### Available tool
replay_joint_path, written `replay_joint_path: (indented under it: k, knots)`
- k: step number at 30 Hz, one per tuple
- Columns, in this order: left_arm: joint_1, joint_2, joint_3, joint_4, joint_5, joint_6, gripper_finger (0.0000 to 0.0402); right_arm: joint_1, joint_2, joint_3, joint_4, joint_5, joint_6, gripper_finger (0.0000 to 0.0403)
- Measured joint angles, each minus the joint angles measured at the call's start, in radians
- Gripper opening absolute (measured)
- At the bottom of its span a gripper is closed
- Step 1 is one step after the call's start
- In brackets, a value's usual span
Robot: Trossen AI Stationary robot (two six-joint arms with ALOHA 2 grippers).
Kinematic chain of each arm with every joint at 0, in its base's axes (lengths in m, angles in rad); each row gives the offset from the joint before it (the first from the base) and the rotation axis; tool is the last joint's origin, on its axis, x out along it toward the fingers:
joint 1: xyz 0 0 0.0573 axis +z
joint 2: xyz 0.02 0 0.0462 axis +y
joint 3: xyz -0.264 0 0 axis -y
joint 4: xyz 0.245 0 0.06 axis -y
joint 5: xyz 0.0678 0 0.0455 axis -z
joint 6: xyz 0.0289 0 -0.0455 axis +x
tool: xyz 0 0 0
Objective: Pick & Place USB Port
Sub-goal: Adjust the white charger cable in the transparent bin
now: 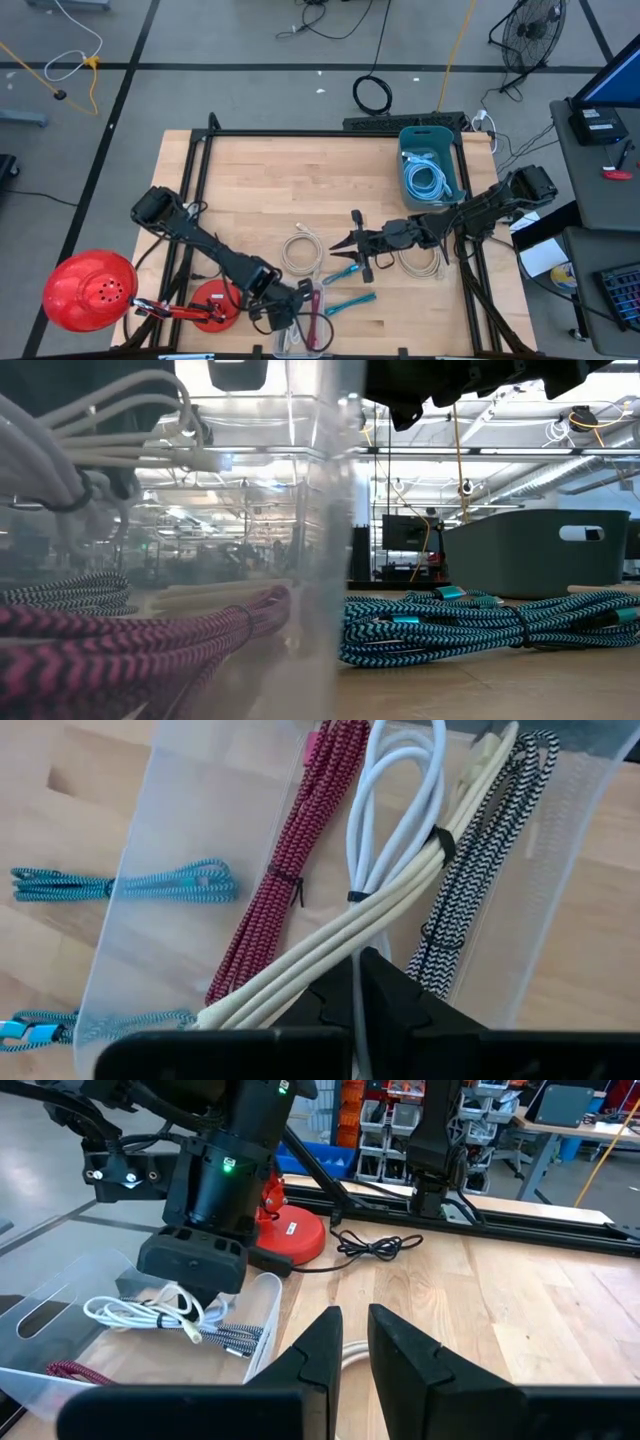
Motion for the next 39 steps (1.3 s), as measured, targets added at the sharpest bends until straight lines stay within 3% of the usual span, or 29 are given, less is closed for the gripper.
replay_joint_path:
  k: [10, 31, 39]
  knots:
    - [0.007, 0.0, 0.0, 0.027, -0.002, -0.083, 0.0037, 0.0, 0.0, 0.0, 0.0, 0.0, 0.0, 0.0043]
    - [-0.006, 0.001, 0.0, 0.09, -0.006, -0.163, 0.0042, -0.006, 0.0, 0.0, 0.0, 0.0, 0.015, 0.0043]
    - [-0.024, 0.001, 0.0, 0.056, -0.079, -0.199, 0.0043, -0.033, 0.0, 0.0, -0.001, 0.0, 0.041, 0.0043]
